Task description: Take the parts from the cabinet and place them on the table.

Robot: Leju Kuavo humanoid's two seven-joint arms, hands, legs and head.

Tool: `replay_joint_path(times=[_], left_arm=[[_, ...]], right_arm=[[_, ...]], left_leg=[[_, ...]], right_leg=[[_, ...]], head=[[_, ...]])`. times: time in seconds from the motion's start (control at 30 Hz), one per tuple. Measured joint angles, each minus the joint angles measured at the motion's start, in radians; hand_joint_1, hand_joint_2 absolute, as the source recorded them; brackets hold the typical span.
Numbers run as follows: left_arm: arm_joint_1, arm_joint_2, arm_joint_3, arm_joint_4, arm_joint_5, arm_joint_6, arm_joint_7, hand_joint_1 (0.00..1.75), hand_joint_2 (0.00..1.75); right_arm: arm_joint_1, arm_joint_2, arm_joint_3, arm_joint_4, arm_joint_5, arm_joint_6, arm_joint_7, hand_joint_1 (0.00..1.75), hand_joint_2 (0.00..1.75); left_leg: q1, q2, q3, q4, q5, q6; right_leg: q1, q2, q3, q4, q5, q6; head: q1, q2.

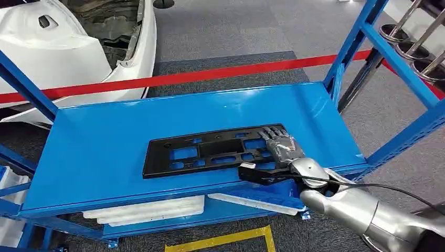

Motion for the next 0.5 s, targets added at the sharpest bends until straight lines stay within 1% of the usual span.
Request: replay_joint_path(times=[0.07,0.13,0.33,0.5], left_arm=[[0.000,0.000,0.000,0.000,-0.002,0.000,0.000,0.00,0.00],[0.000,0.000,0.000,0.000,-0.003,0.000,0.000,0.00,0.00],[0.000,0.000,0.000,0.000,-0.003,0.010,0.003,0.00,0.00],[0.000,0.000,0.000,0.000,-0.003,0.012,0.009,0.00,0.00]], right_arm=[[-0.001,0.006,0.004,0.011,0.055,-0.039,0.007,0.00,1.75],[-0.002,0.013,0.007,0.020,0.090,-0.063,0.010,0.00,1.75],[-0.002,0.030,0.013,0.046,0.158,-0.104,0.030,0.00,1.75],[0.001,0.040,0.013,0.062,0.186,-0.119,0.031,0.00,1.75]], left_leg=[[0.000,0.000,0.000,0.000,0.000,0.000],[0.000,0.000,0.000,0.000,0.000,0.000],[0.000,0.000,0.000,0.000,0.000,0.000],[0.000,0.000,0.000,0.000,0.000,0.000]], right_leg=[[0.000,0.000,0.000,0.000,0.000,0.000],[0.000,0.000,0.000,0.000,0.000,0.000],[0.000,0.000,0.000,0.000,0.000,0.000],[0.000,0.000,0.000,0.000,0.000,0.000]], head=[[0.000,0.000],[0.000,0.000],[0.000,0.000],[0.000,0.000]])
